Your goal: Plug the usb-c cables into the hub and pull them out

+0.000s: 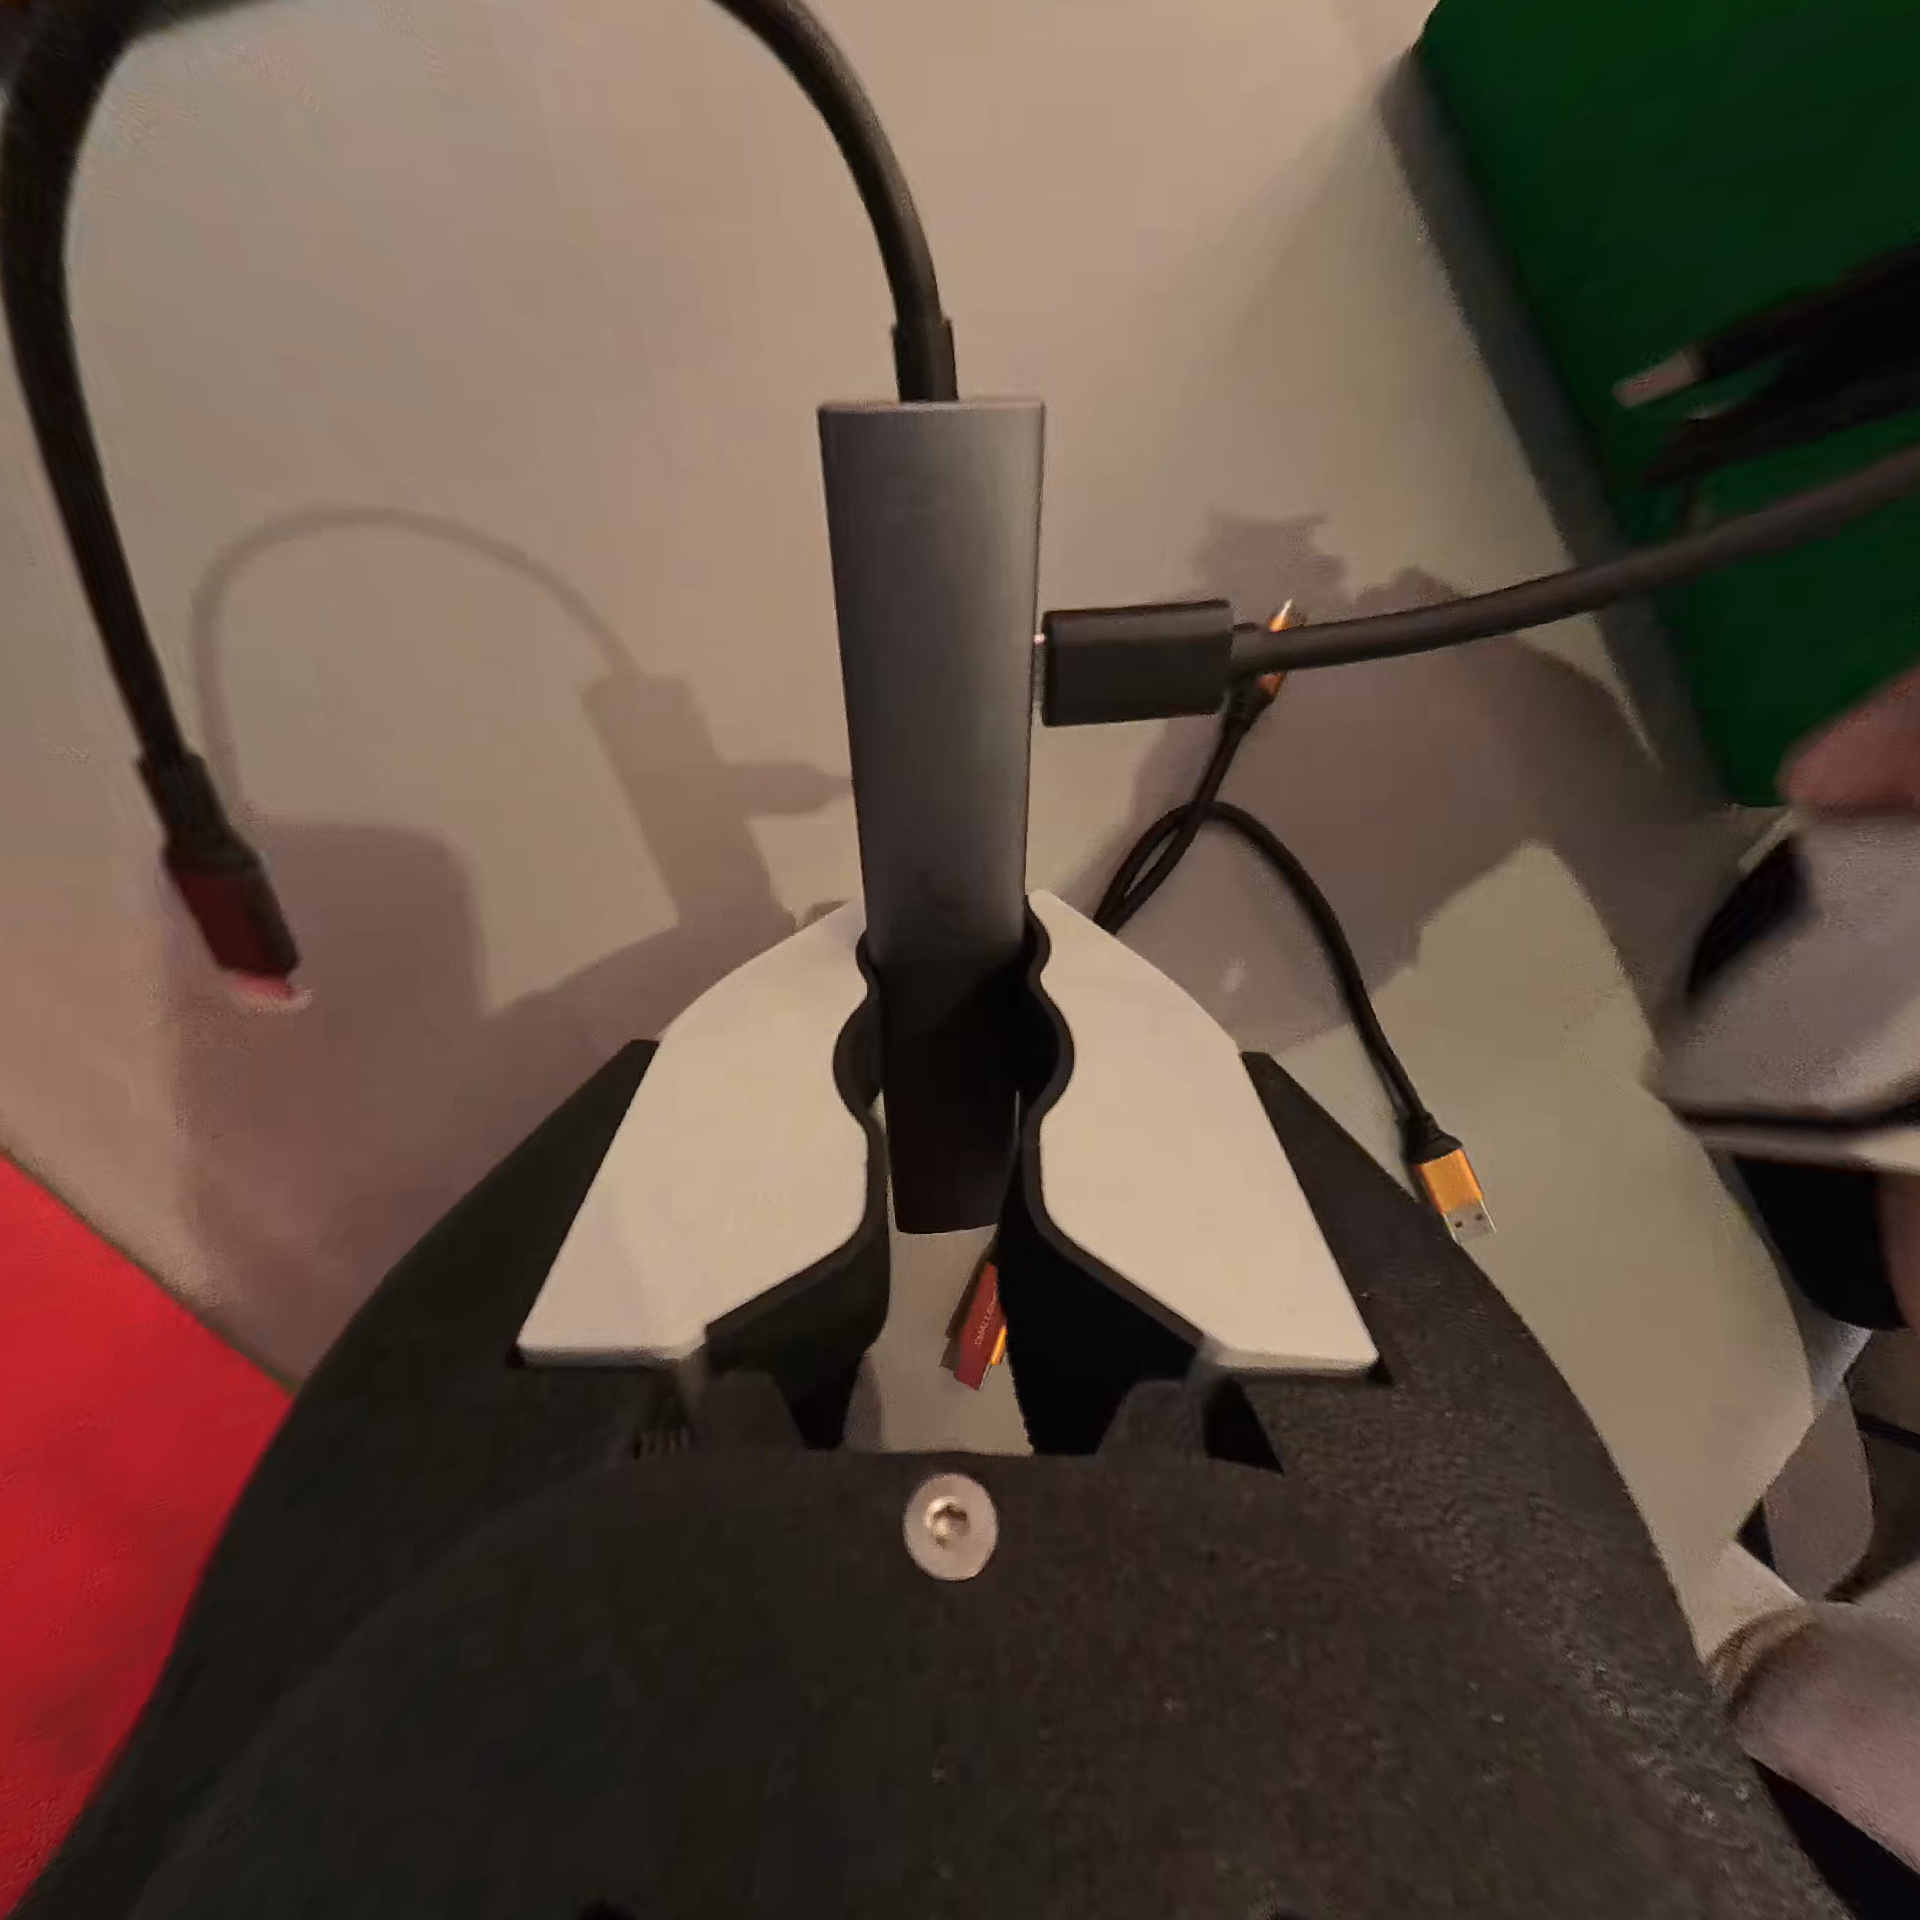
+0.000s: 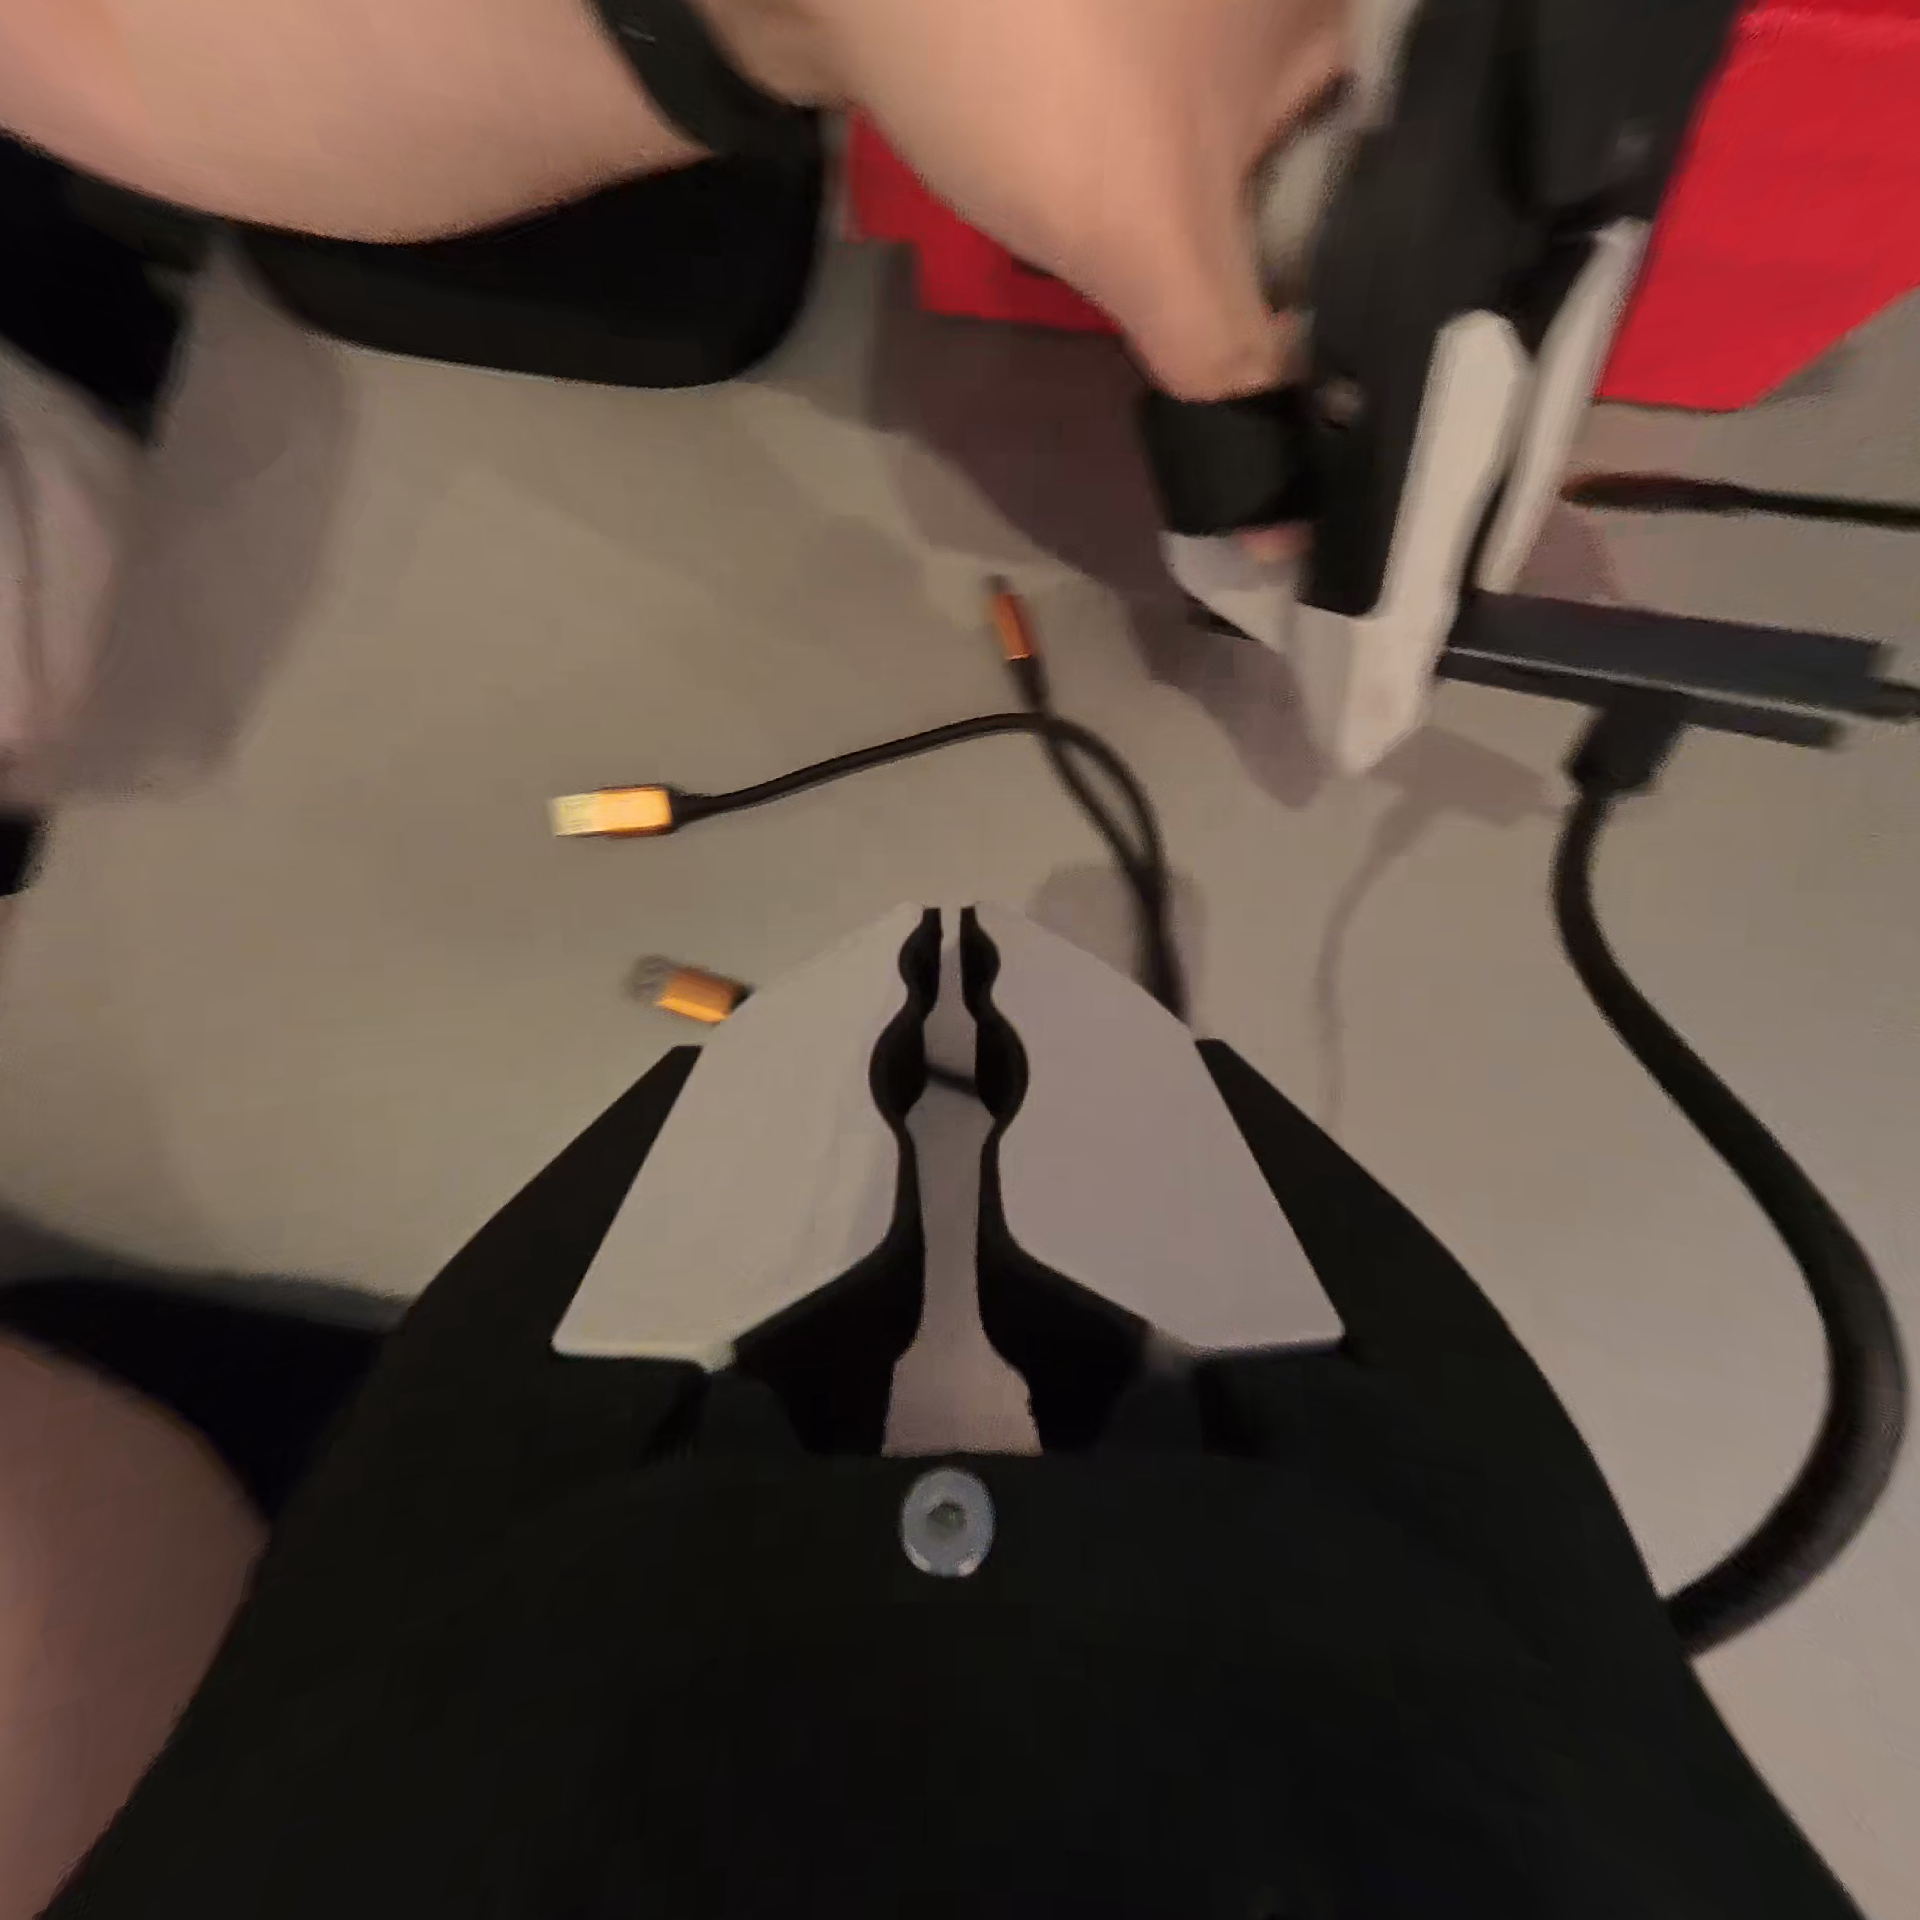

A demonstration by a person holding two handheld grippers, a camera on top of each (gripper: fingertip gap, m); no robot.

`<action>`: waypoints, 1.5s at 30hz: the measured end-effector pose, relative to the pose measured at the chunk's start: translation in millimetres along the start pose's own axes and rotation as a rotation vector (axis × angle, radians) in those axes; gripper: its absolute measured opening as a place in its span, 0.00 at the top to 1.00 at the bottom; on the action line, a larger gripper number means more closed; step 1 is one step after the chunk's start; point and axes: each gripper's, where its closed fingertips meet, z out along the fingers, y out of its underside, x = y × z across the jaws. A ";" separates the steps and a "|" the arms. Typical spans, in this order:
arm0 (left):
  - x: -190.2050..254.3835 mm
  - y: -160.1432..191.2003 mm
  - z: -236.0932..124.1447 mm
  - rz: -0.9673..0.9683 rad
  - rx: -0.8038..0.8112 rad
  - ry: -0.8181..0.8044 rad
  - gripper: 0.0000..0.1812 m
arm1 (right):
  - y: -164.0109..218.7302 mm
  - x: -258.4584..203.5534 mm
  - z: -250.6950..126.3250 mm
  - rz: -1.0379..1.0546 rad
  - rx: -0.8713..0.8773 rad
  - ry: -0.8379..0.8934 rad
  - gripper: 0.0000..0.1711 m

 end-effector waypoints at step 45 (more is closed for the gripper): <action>18.4 46.6 30.5 0.312 -0.360 -0.151 0.81 | -19.8 -104.4 -91.9 -0.160 0.245 -0.255 0.98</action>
